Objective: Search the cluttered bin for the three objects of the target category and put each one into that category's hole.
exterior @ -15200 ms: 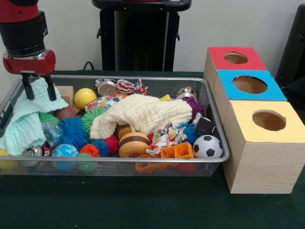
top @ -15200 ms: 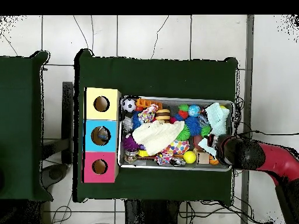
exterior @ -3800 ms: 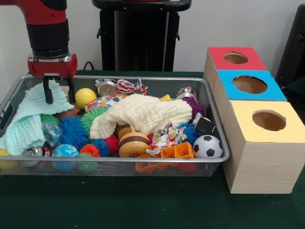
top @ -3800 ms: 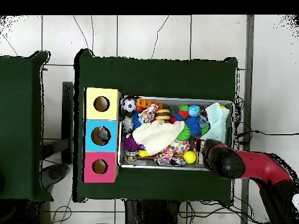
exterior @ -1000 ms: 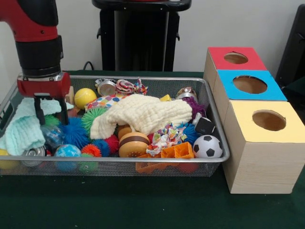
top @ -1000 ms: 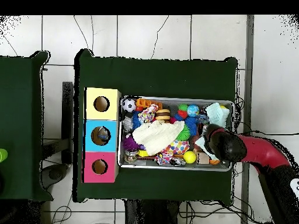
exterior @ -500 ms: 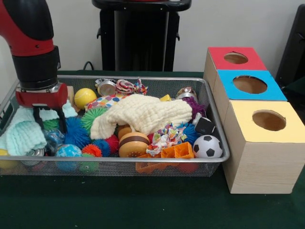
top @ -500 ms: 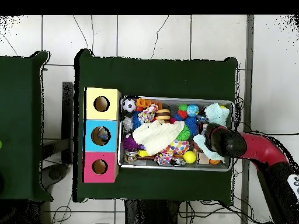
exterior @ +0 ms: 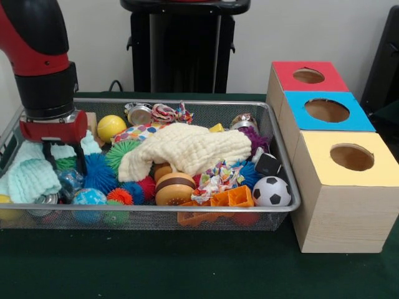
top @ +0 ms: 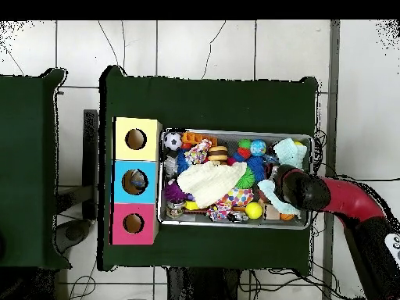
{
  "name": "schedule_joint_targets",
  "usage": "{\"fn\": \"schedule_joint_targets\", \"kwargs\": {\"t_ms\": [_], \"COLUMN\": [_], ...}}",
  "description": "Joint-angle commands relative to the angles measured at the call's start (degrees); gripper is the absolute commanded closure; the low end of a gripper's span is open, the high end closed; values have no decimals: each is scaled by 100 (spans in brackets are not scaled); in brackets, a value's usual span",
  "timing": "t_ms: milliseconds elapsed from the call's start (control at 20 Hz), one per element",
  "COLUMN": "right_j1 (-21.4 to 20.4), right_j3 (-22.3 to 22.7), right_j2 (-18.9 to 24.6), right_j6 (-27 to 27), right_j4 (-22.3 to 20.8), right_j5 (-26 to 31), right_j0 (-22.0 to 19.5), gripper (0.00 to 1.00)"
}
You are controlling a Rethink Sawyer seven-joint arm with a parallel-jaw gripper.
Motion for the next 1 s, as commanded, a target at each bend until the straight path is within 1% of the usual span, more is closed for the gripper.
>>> {"fn": "schedule_joint_targets", "kwargs": {"t_ms": [50,200,400,500,700,750,850,1000], "right_j1": [436,439,395,319,207,122,-21,-236], "right_j3": [-446,-410,-424,-443,-421,-376,-285,-132], "right_j2": [556,564,607,649,865,916,986,1049], "right_j6": [-1085,-1012,-1085,-1230,-1818,-1951,-2010,-1941], "right_j4": [22,34,45,31,-50,-63,-36,0], "right_j5": [228,188,320,484,831,945,1095,1230], "right_j0": [-102,-127,-134,-104,-93,-83,-81,-99], "gripper": [0,0,0,0,0,0,0,0]}}
